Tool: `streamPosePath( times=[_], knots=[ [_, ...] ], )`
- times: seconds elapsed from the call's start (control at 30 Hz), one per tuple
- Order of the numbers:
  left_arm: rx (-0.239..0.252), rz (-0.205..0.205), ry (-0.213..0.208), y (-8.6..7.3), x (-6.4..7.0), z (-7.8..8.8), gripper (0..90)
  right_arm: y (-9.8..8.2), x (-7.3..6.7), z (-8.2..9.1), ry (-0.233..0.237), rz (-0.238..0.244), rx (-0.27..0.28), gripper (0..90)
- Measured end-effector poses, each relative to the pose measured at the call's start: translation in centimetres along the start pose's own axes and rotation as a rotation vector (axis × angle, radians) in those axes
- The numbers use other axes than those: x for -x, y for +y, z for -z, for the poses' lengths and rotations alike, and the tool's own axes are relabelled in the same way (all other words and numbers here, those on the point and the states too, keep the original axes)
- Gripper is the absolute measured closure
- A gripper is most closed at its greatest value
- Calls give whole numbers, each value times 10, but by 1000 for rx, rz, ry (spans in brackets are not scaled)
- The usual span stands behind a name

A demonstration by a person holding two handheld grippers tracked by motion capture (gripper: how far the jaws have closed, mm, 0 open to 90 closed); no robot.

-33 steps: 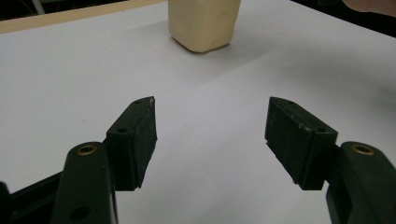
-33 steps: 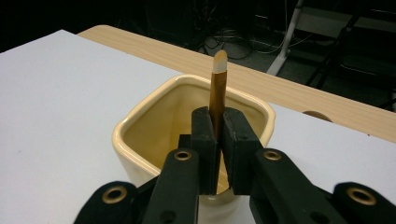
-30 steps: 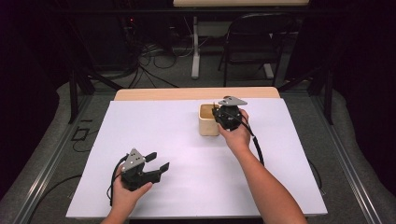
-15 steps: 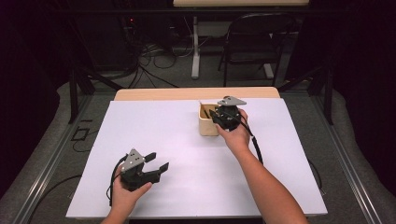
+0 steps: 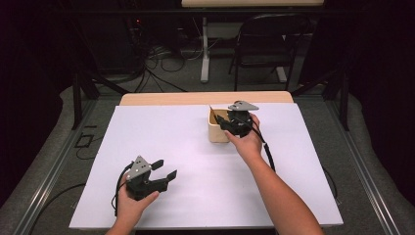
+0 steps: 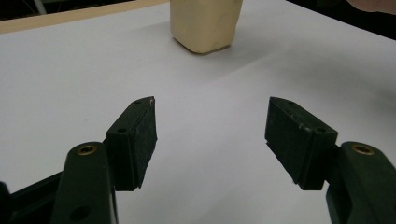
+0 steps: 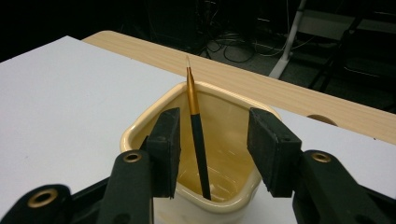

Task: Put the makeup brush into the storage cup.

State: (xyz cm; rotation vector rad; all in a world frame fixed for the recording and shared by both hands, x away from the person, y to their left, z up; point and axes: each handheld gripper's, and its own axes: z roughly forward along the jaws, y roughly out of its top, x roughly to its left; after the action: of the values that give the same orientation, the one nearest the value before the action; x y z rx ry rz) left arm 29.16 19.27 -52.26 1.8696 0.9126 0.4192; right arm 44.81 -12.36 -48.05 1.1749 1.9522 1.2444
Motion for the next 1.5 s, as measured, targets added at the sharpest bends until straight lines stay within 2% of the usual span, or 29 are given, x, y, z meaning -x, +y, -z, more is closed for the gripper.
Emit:
streamPosePath(
  times=[1.5],
  knots=[
    [9,5,5,1,0,1,341,11,0,10,13,5,21,522]
  ],
)
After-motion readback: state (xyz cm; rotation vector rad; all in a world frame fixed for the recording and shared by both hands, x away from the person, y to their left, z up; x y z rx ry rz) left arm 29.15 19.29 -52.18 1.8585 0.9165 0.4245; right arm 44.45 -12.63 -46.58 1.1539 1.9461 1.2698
